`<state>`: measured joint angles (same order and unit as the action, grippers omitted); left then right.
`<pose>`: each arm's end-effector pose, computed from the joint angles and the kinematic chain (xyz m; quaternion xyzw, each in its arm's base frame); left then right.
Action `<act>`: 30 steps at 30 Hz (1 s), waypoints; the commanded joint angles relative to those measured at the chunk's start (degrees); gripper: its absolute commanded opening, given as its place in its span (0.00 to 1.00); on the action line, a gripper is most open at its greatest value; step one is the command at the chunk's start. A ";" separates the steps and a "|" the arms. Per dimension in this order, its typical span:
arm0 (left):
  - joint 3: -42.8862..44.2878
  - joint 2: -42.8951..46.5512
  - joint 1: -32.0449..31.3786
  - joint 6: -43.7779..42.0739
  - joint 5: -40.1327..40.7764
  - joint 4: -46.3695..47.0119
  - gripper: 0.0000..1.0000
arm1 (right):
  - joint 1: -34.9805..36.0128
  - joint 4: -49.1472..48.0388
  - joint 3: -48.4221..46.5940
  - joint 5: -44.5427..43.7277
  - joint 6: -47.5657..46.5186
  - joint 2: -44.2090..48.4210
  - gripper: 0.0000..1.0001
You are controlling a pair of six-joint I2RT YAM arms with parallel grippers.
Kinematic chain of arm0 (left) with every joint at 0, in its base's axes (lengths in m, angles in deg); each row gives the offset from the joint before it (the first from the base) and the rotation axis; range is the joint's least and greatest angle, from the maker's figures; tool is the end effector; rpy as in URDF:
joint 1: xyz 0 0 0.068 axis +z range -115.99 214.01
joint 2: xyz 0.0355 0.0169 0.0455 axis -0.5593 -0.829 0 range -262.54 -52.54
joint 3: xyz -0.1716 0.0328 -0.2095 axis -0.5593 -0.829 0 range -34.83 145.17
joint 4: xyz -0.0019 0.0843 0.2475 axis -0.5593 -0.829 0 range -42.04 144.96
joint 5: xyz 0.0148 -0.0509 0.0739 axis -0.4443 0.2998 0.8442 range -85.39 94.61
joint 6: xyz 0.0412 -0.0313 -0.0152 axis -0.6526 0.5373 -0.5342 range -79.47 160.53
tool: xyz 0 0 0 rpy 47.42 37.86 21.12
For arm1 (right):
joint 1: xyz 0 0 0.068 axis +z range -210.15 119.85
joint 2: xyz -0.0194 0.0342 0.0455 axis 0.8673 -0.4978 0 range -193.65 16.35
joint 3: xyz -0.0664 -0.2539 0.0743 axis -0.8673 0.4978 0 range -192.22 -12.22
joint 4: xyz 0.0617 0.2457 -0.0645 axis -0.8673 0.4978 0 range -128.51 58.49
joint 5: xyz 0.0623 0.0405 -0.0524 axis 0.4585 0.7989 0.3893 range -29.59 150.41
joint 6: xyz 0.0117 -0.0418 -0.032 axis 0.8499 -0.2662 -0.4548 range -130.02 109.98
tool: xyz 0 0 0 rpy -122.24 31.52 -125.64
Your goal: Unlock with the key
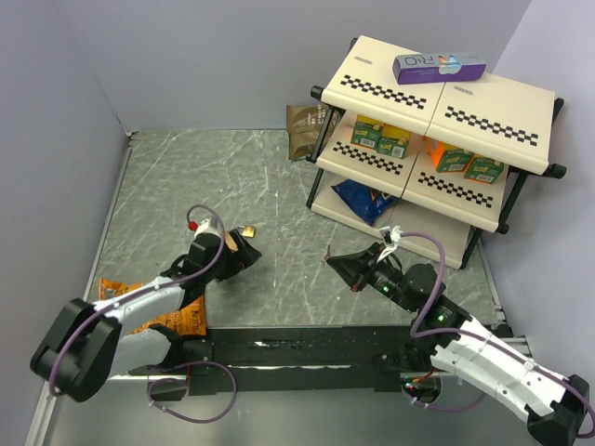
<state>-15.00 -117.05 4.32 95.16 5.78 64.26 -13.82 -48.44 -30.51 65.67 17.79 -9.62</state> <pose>0.1847 -0.1045 0.1588 -0.1965 0.8665 -0.3012 0.3461 0.0963 0.1056 0.2601 -0.1440 0.6781 0.4594 0.5554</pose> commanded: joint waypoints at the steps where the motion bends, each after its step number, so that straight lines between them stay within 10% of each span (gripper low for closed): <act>1: 0.03 -4.12 4.11 -1.98 -2.40 6.17 0.99 | -0.27 1.06 0.18 -1.30 0.14 2.69 0.00; 30: 17.60 -27.77 11.41 -14.38 2.17 6.00 0.99 | -0.18 4.83 1.23 -2.36 1.63 2.42 0.00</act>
<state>0.85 -141.96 15.70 83.10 7.72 72.69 -13.89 -44.36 -30.38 64.36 18.71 -8.42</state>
